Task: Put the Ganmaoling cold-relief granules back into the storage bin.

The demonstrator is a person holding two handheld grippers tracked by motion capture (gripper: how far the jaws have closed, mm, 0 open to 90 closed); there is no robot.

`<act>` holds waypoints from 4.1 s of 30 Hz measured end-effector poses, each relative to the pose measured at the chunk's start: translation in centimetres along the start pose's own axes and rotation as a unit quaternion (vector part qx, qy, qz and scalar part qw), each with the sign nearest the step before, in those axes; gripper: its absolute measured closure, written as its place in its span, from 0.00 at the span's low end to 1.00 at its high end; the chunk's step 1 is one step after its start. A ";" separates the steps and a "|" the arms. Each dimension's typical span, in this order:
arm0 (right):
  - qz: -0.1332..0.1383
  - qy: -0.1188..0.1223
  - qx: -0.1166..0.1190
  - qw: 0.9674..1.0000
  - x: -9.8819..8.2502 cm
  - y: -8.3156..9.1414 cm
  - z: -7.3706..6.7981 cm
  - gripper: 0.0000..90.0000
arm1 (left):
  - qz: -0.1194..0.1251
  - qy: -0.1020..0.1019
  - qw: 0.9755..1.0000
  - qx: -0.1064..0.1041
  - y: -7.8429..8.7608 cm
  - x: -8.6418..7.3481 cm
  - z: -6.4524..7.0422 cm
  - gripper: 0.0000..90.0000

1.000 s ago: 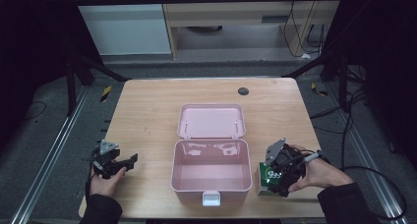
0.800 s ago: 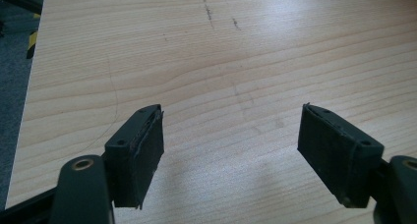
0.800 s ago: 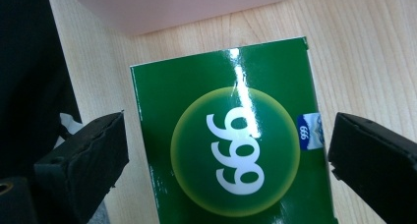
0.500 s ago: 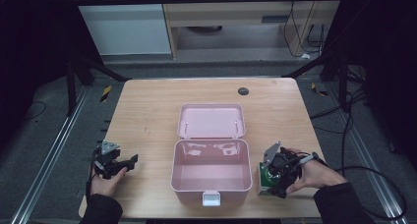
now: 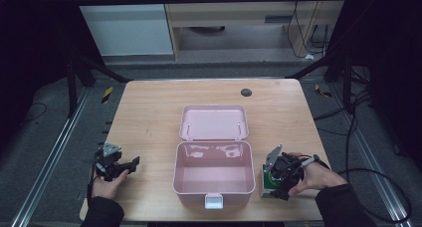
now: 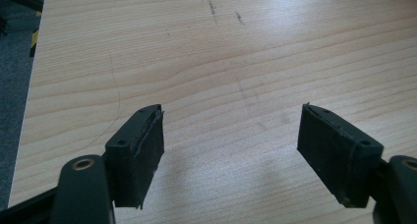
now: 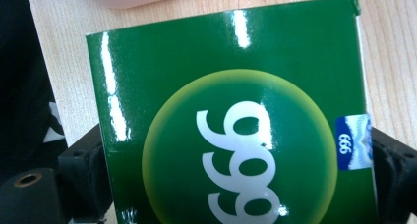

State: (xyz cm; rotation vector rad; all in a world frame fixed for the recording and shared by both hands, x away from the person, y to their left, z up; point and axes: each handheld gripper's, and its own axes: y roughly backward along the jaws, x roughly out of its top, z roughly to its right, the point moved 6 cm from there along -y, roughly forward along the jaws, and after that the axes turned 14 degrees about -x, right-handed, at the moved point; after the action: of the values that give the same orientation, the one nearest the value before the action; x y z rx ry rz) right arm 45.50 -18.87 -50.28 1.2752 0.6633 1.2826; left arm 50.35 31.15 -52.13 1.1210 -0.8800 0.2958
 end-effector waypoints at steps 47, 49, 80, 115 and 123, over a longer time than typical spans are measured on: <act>0.022 -0.002 -0.026 0.999 3.5 11.5 2.1 0.17 | -0.006 0.000 1.000 -0.002 -0.1 -0.1 0.1 0.28; 0.017 0.002 -0.025 1.000 4.0 12.1 2.1 0.17 | -0.006 0.000 1.000 -0.001 -0.1 -0.1 0.1 0.28; 0.023 0.043 -0.019 0.999 11.6 13.5 1.1 0.17 | -0.007 0.000 1.000 -0.001 -0.1 -0.1 0.0 0.28; 0.030 0.088 -0.014 0.996 15.4 9.1 -0.6 0.18 | -0.006 -0.001 1.000 0.000 0.0 -0.1 -0.1 0.28; 0.031 0.091 -0.008 0.995 14.9 7.7 -1.0 0.18 | -0.007 -0.001 1.000 0.000 -0.1 -0.1 -0.1 0.28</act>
State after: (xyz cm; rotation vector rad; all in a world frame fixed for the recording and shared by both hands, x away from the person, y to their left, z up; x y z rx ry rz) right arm 45.74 -6.11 -39.30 1.1831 0.7462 1.4636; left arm 50.35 31.24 -52.30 1.1271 -0.8736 0.2829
